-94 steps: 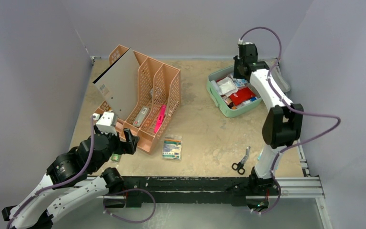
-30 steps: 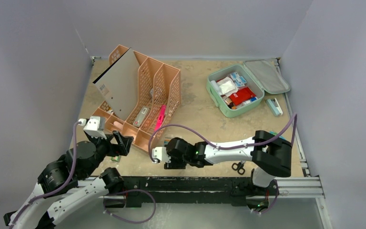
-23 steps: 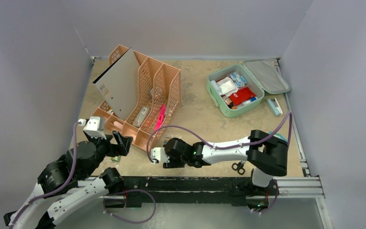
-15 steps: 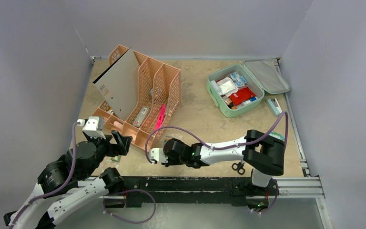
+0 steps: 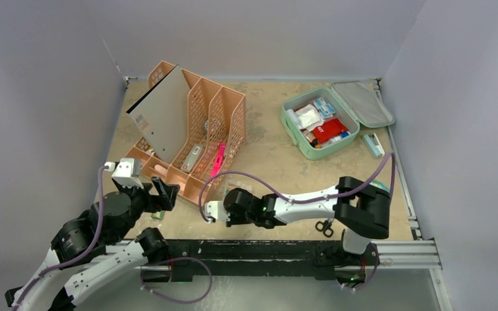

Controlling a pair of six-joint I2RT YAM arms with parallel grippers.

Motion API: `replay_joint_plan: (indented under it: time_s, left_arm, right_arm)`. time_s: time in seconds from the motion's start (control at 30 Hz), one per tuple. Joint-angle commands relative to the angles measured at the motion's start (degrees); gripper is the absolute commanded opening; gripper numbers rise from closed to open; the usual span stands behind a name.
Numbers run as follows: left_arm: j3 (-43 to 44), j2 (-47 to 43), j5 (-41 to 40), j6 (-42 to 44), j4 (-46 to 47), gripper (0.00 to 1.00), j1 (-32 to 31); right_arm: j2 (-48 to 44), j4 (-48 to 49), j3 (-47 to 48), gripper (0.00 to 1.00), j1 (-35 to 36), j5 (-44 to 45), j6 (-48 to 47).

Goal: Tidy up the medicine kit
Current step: Pick up the medical item at the center of the board, then place the medical item at the medicine box.

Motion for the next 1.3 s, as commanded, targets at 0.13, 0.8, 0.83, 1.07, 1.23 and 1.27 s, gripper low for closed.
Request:
replay_joint_plan:
  time_s: [0.13, 0.8, 0.83, 1.07, 1.23, 1.27]
  left_arm:
    - [0.9, 0.5, -0.2, -0.9, 0.2, 0.88, 0.2]
    - [1.0, 0.3, -0.3, -1.0, -0.1, 0.88, 0.2]
    - [0.9, 0.2, -0.3, -1.0, 0.0, 0.88, 0.2]
    - [1.0, 0.2, -0.2, -1.0, -0.1, 0.88, 0.2]
    - [0.9, 0.1, -0.3, -1.0, 0.0, 0.88, 0.2]
    - [0.9, 0.2, -0.3, -1.0, 0.0, 0.88, 0.2]
  right_arm:
    - [-10.7, -8.3, -2.1, 0.0, 0.0, 2.6, -0.9]
    - [-23.8, -25.9, 7.9, 0.0, -12.4, 6.0, -6.3]
    - [-24.0, -25.7, 8.2, 0.0, -13.5, 6.3, -6.6]
    - [-22.8, -25.8, 12.7, 0.0, -21.7, 9.0, -8.0]
    - [-18.7, -25.0, 15.7, 0.0, -28.8, 12.6, -8.3]
    - [-18.1, -24.7, 16.1, 0.0, -30.5, 12.3, -8.3]
